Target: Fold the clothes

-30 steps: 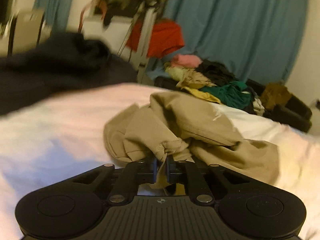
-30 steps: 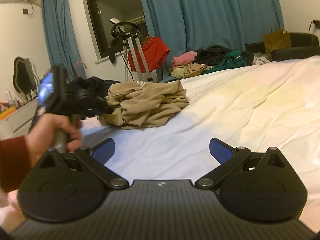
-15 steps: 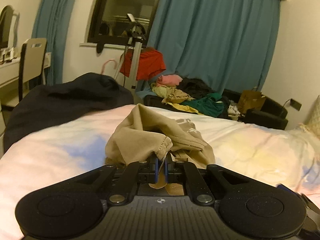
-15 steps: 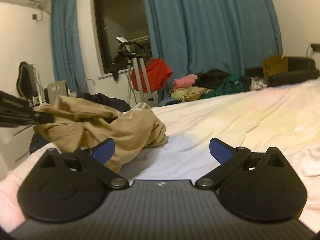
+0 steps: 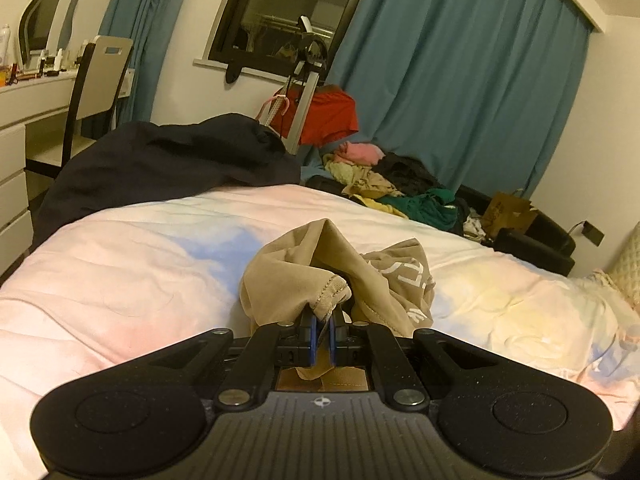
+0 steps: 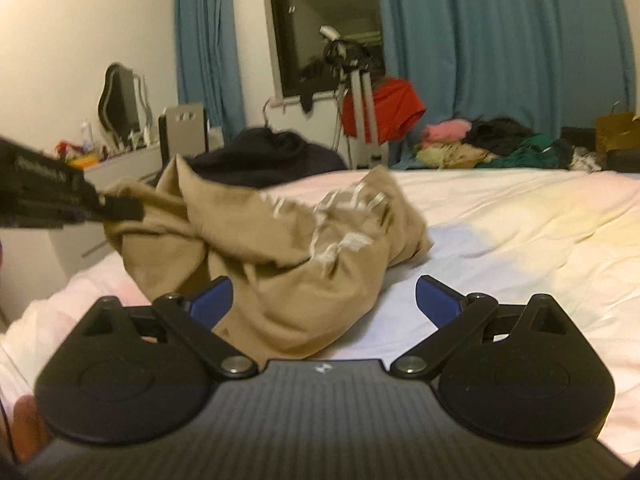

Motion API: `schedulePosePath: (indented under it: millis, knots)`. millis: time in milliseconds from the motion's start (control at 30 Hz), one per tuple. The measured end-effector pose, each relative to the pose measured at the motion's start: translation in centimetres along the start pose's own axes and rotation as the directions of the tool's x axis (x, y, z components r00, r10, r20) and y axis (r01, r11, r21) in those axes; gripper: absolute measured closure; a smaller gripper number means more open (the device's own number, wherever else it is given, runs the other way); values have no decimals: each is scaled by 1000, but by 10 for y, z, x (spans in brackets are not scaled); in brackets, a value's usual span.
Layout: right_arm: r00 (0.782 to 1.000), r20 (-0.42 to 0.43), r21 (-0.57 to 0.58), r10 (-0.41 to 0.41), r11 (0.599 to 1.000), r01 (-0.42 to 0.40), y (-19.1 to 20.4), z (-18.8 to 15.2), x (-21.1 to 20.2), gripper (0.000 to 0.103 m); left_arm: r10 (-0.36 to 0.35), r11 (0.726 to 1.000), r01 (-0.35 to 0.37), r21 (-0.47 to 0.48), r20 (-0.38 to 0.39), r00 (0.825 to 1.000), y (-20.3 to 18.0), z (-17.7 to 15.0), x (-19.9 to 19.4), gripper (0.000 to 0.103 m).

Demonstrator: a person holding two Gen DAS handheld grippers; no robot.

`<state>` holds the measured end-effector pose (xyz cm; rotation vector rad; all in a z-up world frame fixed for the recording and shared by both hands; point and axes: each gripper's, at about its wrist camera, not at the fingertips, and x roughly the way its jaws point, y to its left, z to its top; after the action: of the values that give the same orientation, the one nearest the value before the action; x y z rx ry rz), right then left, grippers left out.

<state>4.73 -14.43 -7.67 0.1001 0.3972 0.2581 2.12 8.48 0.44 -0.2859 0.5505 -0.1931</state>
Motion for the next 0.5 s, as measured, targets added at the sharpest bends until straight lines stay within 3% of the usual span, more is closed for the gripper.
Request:
schedulePosePath:
  millis: [233, 367, 400, 467, 500]
  knots:
    - [995, -65, 33, 74, 997, -72, 10, -12, 46, 5, 1, 1000, -1, -22, -4, 1000, 16, 4, 11, 97]
    - [987, -123, 43, 104, 994, -100, 15, -22, 66, 40, 7, 1000, -7, -24, -22, 1000, 19, 3, 20, 97]
    - [985, -133, 47, 110, 993, -105, 15, -24, 68, 58, 11, 1000, -11, -23, -26, 1000, 20, 3, 23, 97]
    - [984, -141, 48, 108, 994, -102, 14, -25, 67, 80, 22, 1000, -22, -18, -30, 999, 20, 2, 27, 97]
    - [987, -122, 57, 102, 994, -95, 11, -21, 62, 85, 28, 999, -29, -15, -29, 999, 19, 2, 28, 97]
